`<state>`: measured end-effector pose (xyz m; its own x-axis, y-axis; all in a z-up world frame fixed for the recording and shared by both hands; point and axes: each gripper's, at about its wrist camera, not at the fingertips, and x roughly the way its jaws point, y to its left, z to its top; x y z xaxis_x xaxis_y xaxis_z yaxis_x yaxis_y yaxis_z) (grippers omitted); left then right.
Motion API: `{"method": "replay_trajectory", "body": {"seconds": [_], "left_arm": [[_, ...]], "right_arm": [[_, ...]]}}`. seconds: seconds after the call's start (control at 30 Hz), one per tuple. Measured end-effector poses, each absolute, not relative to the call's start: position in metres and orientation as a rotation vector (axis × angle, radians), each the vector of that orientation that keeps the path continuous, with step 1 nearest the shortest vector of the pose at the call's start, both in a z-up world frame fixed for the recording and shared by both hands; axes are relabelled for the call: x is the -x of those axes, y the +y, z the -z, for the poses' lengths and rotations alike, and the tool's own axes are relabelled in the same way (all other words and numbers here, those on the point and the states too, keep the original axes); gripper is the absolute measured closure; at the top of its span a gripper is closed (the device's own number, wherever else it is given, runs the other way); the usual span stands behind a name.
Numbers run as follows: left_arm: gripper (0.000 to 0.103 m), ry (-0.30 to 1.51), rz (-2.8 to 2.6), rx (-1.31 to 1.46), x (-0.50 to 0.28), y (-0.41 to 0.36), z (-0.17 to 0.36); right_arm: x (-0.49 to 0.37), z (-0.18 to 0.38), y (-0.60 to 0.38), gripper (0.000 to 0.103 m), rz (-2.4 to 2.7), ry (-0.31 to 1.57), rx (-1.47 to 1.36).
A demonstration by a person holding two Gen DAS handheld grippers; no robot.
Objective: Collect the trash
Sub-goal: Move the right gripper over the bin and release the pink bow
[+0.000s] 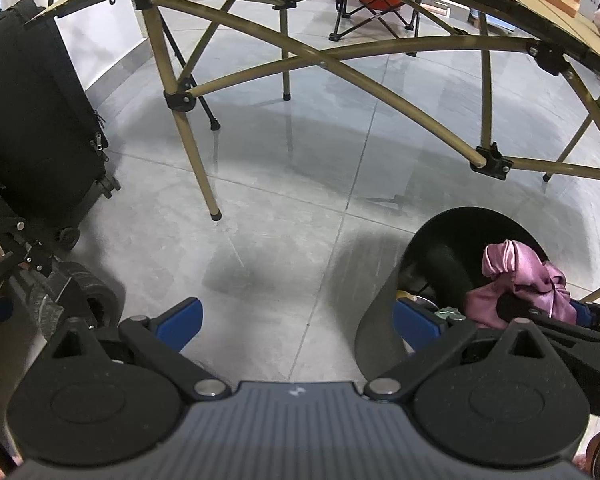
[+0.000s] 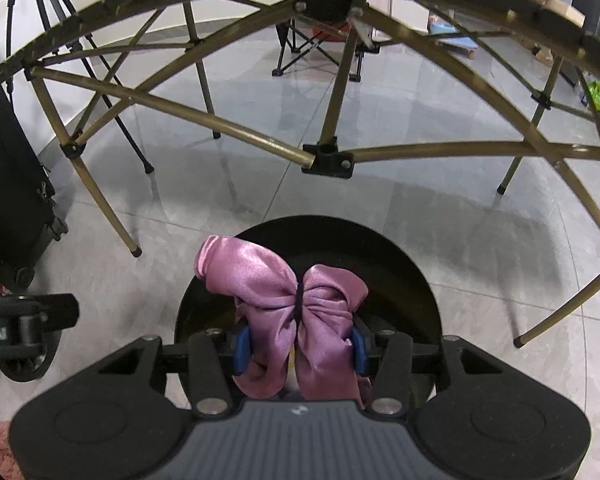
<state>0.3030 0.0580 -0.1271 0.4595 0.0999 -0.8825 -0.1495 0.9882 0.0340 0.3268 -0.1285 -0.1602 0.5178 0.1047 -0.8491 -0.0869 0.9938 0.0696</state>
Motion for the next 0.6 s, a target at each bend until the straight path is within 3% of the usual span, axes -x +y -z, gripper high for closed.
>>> {"method": "replay_trajectory", "body": {"seconds": [0.47, 0.6], "left_arm": [[0.000, 1.078, -0.157, 0.034, -0.2996, 0.0586, 0.1282], [0.000, 1.077, -0.157, 0.033, -0.2992, 0.0591, 0.1284]], "right_arm": [[-0.3297, 0.1693, -0.1326, 0.055, -0.097, 1.044, -0.047], [-0.3299, 0.1667, -0.1356, 0.032, -0.094, 1.033, -0.073]]}}
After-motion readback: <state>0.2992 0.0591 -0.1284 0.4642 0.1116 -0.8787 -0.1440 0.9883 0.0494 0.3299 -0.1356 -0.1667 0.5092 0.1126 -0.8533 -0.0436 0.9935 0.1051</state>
